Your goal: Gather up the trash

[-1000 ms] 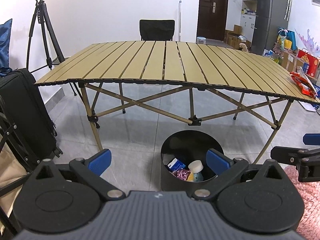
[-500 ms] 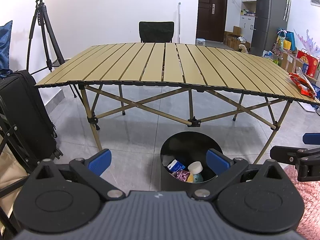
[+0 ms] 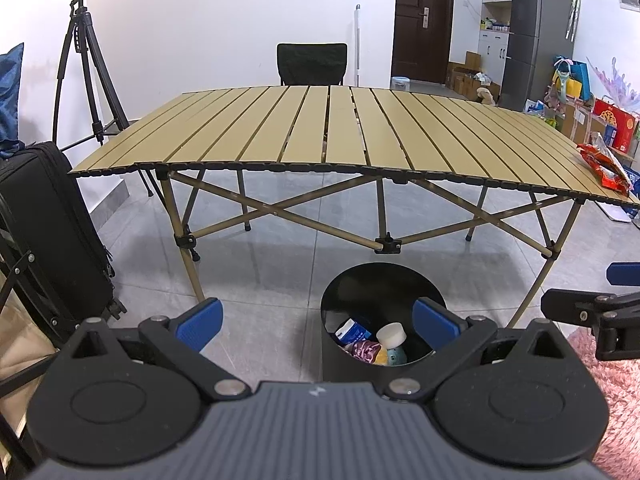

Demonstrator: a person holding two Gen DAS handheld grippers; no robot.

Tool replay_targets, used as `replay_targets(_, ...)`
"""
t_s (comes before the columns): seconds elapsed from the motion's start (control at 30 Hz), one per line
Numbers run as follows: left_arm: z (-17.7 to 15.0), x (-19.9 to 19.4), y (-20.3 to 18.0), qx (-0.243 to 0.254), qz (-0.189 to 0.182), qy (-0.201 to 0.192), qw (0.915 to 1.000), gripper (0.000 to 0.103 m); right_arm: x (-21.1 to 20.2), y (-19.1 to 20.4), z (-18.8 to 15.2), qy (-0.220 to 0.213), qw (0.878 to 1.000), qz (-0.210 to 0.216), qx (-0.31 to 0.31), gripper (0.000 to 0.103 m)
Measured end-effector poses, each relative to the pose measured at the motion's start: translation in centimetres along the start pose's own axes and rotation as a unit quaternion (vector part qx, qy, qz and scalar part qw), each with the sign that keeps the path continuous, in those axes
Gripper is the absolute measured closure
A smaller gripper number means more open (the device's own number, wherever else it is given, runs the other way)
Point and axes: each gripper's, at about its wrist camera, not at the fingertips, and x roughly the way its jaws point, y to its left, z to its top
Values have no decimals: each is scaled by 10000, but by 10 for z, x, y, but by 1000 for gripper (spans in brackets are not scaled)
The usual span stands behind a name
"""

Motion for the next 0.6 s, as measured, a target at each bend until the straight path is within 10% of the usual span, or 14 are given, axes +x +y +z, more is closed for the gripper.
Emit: replay_targets(0.6, -2, 2, -4, 46, -58, -78, 9999, 0, 4, -1, -2, 34, 10000, -14, 29, 0)
